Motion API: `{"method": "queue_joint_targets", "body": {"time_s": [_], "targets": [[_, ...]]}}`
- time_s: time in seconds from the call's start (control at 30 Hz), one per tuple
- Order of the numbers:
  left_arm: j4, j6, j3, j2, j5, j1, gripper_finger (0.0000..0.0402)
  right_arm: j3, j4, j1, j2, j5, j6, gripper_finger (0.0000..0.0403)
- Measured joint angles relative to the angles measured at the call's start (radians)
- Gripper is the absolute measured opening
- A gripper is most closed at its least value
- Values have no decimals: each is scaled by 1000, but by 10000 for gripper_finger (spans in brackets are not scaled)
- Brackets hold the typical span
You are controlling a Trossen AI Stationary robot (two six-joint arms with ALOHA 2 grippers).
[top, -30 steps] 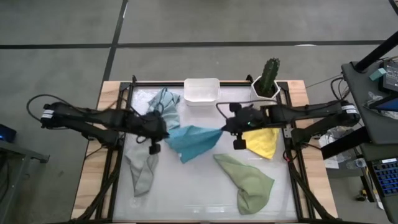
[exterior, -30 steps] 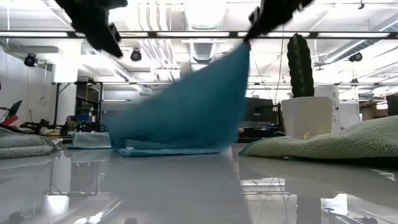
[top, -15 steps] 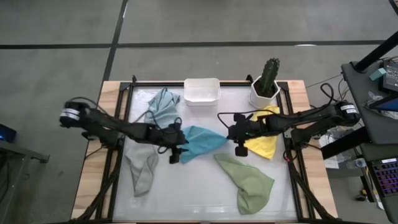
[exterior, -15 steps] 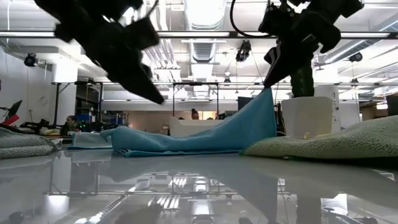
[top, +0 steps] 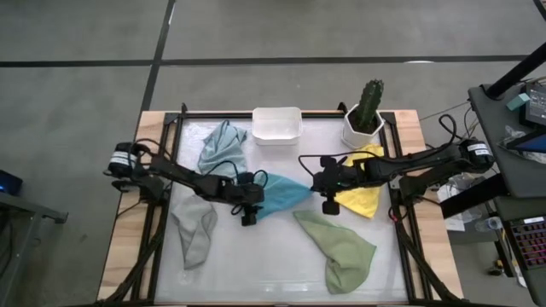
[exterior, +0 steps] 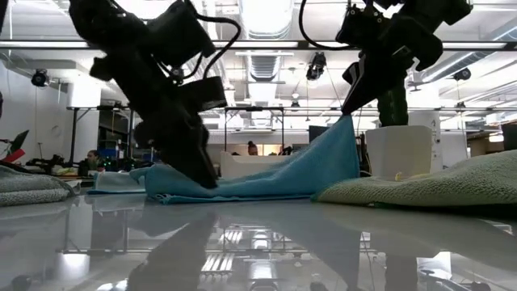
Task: Fold microfiber towels
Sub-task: Fold the blue cloth
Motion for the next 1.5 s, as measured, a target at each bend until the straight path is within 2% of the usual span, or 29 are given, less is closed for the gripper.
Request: {"method": "queue_joint_targets", "body": {"time_s": [0.17, 0.27, 0.47, 0.73, 0.87, 0.93, 1.0, 1.27, 1.5], "targets": [[-130, -29, 2, -77, 184, 0, 153, -1, -1, 0, 0, 0, -13, 8], [-161, -33, 2, -117, 253, -3, 130, -2, -1, 0, 0, 0, -14, 8], [-178, -56, -2, -133, 268, -2, 69, -2, -1, 0, 0, 0, -13, 8], [-120, -85, -2, -38, 275, -2, 4, -2, -5, 0, 0, 0, -10, 8], [-99, -160, 2, -18, 355, -2, 10, -2, -5, 0, 0, 0, -10, 8], [-82, -186, 2, -19, 429, -2, 22, -2, -8, 0, 0, 0, -10, 8], [-89, -200, 0, -28, 458, -6, 37, -2, -9, 0, 0, 0, -10, 8], [-85, -209, 0, -31, 457, -11, 103, -2, -9, 0, 0, 0, -11, 8], [-89, -211, -2, -17, 459, -35, 101, -2, -9, 0, 0, 0, -15, 8]]}}
